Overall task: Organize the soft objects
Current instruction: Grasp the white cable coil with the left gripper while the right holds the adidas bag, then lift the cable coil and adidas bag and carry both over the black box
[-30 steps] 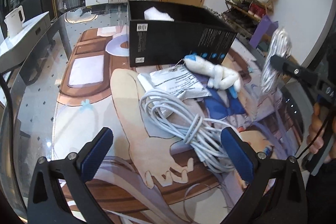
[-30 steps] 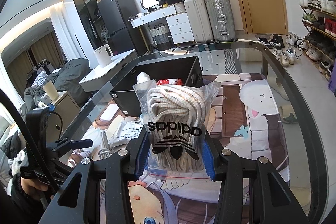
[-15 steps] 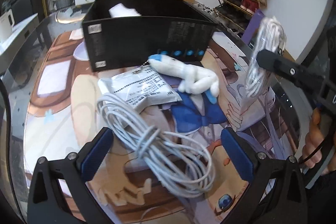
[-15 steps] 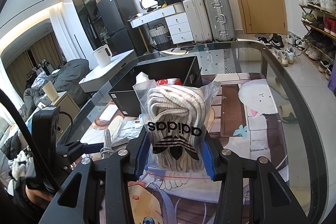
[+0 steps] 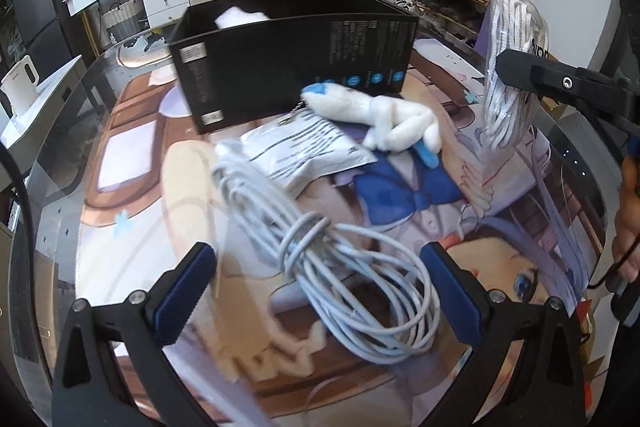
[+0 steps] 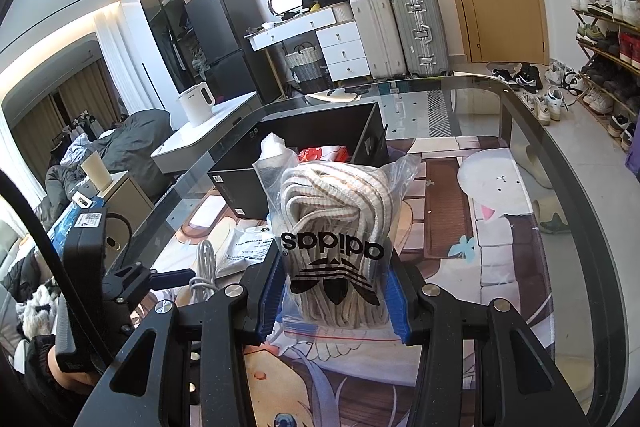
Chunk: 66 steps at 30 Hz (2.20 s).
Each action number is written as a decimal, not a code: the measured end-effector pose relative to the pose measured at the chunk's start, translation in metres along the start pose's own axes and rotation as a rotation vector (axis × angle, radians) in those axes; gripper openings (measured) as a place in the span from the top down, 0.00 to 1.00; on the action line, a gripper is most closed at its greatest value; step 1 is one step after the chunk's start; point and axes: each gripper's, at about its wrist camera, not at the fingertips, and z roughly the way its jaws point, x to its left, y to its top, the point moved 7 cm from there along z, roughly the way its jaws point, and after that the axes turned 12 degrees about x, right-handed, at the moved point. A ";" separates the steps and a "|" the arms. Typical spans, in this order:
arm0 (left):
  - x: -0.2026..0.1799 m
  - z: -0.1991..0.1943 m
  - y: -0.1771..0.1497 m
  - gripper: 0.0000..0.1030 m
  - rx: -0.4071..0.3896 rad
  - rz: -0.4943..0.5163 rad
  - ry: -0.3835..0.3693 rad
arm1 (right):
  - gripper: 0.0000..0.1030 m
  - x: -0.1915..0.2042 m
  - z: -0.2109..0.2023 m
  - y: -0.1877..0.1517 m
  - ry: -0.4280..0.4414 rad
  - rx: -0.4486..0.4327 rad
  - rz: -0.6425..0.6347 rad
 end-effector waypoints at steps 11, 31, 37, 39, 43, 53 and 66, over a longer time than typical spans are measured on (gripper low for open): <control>0.055 -0.016 -0.028 0.01 -0.009 -0.062 0.051 | 0.56 0.004 0.006 -0.001 0.007 0.016 -0.012; 0.050 -0.018 -0.009 0.57 -0.088 -0.053 0.004 | 0.56 0.010 0.015 -0.003 0.022 0.035 -0.031; 0.051 -0.026 -0.010 0.67 -0.108 -0.062 -0.045 | 0.56 0.013 0.016 -0.002 0.032 0.034 -0.038; 0.052 -0.030 -0.010 0.68 -0.116 -0.063 -0.051 | 0.56 0.013 0.017 -0.002 0.035 0.034 -0.039; 0.054 -0.033 -0.011 0.68 -0.125 -0.068 -0.068 | 0.56 0.016 0.017 -0.001 0.035 0.033 -0.046; 0.065 -0.024 -0.010 0.55 -0.099 -0.107 -0.048 | 0.56 0.017 0.014 -0.001 0.034 0.027 -0.052; 0.057 -0.020 -0.005 0.69 -0.125 -0.064 -0.045 | 0.56 0.017 0.014 -0.002 0.033 0.027 -0.051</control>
